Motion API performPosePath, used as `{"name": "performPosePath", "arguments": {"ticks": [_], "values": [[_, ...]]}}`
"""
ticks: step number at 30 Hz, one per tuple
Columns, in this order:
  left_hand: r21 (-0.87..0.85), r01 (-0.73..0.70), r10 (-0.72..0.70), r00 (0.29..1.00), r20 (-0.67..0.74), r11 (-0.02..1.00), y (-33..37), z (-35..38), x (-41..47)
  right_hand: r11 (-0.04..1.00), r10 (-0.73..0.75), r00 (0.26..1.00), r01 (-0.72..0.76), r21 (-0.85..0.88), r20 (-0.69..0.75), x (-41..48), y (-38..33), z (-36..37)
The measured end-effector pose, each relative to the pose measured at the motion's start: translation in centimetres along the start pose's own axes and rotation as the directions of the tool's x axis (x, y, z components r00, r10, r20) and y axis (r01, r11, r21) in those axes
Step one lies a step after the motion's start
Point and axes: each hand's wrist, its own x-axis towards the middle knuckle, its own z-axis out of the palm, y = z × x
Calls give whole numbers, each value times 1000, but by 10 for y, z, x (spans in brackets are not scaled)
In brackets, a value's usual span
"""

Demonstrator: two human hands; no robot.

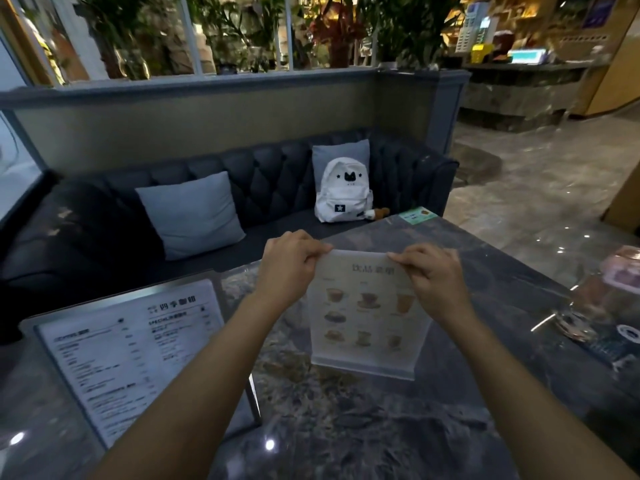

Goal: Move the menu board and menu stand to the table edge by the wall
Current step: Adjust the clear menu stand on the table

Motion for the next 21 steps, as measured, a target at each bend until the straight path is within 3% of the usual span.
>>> {"name": "performPosePath", "arguments": {"ticks": [21], "values": [[-85,156,-166,979,-118,984,25,7,-32,859,-86,968,-48,510,237,42,34,3]]}}
